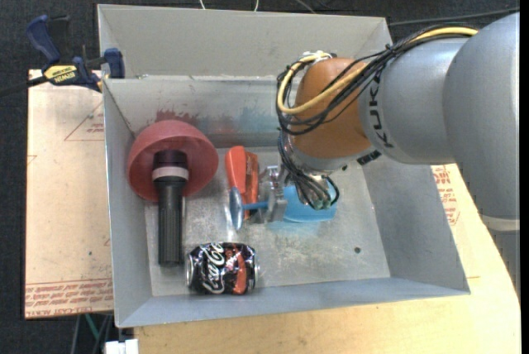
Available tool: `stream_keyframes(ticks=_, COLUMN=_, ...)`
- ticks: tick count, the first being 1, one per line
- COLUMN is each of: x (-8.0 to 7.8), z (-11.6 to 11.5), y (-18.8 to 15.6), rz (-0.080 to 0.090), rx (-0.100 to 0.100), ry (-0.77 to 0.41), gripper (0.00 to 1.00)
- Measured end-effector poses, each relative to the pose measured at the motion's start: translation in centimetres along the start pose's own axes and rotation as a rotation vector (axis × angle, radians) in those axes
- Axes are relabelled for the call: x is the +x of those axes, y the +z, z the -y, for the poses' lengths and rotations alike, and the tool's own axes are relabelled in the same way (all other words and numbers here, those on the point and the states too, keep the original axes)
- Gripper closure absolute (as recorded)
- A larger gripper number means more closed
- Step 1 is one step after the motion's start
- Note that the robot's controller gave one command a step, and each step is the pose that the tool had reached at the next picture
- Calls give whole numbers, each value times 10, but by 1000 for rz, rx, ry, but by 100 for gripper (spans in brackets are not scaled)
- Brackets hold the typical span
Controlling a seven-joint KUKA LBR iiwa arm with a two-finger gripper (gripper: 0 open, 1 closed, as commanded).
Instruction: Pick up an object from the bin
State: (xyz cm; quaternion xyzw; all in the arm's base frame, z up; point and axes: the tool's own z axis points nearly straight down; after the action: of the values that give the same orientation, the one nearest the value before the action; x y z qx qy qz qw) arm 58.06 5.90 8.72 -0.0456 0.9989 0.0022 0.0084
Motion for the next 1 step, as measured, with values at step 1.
stream_keyframes(ticks=1, x=25, z=-32, y=15, rz=3, rx=0, ry=-440, gripper=100)
